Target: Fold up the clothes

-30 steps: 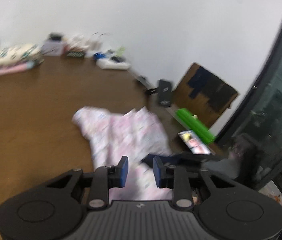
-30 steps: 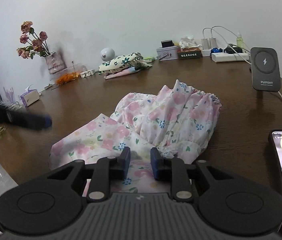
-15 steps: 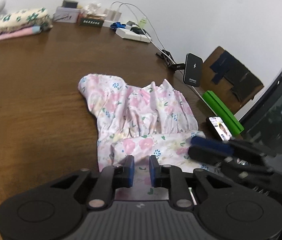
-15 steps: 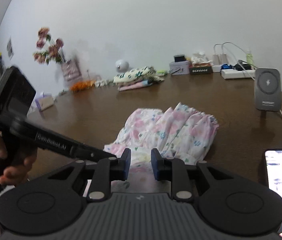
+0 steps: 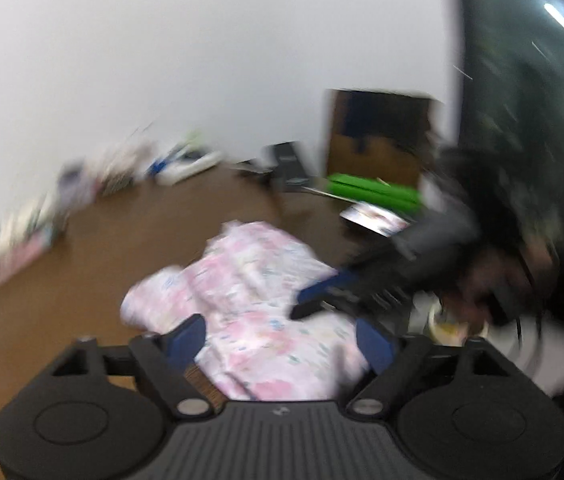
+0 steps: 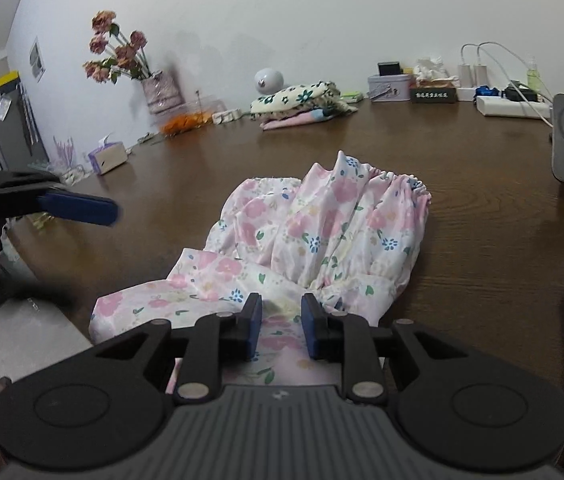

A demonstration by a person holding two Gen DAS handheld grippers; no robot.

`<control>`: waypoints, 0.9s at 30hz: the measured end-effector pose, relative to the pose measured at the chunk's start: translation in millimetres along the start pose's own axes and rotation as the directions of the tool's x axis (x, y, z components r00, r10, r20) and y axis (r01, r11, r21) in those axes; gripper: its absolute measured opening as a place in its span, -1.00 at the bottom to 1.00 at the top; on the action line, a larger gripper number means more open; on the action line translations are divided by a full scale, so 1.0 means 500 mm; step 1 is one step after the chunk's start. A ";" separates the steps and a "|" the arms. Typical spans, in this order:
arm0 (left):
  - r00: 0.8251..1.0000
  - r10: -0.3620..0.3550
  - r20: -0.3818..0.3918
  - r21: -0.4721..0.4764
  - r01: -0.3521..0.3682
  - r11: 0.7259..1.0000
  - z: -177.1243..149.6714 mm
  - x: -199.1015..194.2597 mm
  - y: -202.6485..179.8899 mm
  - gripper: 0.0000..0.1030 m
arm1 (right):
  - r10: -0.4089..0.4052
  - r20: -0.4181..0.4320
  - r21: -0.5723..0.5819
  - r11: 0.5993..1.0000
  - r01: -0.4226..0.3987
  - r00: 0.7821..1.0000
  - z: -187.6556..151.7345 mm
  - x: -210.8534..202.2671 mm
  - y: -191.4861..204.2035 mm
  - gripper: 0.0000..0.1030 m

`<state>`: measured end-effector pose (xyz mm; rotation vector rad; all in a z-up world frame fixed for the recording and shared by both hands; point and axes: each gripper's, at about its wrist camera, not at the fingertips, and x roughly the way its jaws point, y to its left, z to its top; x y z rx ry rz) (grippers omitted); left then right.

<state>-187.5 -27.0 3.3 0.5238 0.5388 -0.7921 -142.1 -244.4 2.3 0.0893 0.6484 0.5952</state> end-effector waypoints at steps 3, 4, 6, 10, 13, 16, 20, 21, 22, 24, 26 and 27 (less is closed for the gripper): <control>0.998 0.047 0.044 0.246 -0.056 0.968 -0.018 -0.023 -0.068 0.61 | 0.025 -0.022 -0.011 1.000 -0.025 0.999 0.003 -0.001 0.002 -0.57; 0.996 0.059 0.062 0.324 -0.076 0.943 -0.024 -0.031 -0.090 0.60 | 0.034 -0.028 -0.016 0.999 -0.034 0.999 0.004 -0.001 0.002 -0.57; 0.992 0.096 0.083 0.458 -0.123 0.880 -0.048 -0.024 -0.125 0.60 | 0.047 -0.042 -0.019 0.999 -0.048 0.998 0.008 -0.001 0.000 -0.57; 0.979 0.141 0.148 0.589 -0.202 0.783 -0.086 0.014 -0.146 0.60 | 0.066 -0.067 -0.021 0.998 -0.067 0.996 0.009 -0.005 0.008 -0.57; 0.983 0.119 0.138 0.586 -0.178 0.791 -0.083 0.033 -0.133 0.44 | 0.077 -0.085 -0.021 0.997 -0.079 0.993 0.009 -0.009 0.017 -0.57; 0.991 0.088 0.099 0.544 -0.128 0.829 -0.071 0.039 -0.112 0.00 | 0.084 -0.088 -0.002 0.996 -0.085 0.993 0.001 -0.017 0.021 -0.57; 0.998 0.026 0.061 0.467 -0.051 0.883 -0.049 0.029 -0.078 -0.12 | 0.091 -0.104 0.006 0.996 -0.091 0.990 -0.005 -0.030 0.028 -0.57; 0.999 0.002 0.048 0.444 -0.023 0.896 -0.044 0.025 -0.069 -0.16 | 0.101 -0.111 0.004 0.995 -0.101 0.989 -0.006 -0.033 0.028 -0.57; 0.999 -0.022 0.036 0.418 0.005 0.908 -0.039 0.022 -0.060 -0.22 | 0.116 -0.117 0.007 0.993 -0.116 0.986 -0.007 -0.037 0.025 -0.56; 0.997 -0.071 0.018 0.347 0.060 0.936 -0.028 0.019 -0.036 -0.31 | 0.150 -0.119 0.018 0.989 -0.149 0.981 -0.004 -0.049 0.011 -0.41; 0.993 -0.120 -0.002 0.271 0.116 0.955 -0.013 0.016 -0.011 -0.40 | 0.175 -0.018 -0.101 0.979 -0.176 0.984 -0.014 -0.101 0.015 0.04; 0.989 -0.145 -0.009 0.237 0.143 0.961 -0.008 0.012 -0.001 -0.43 | 0.191 0.033 -0.162 0.970 -0.183 0.981 -0.018 -0.127 0.017 0.43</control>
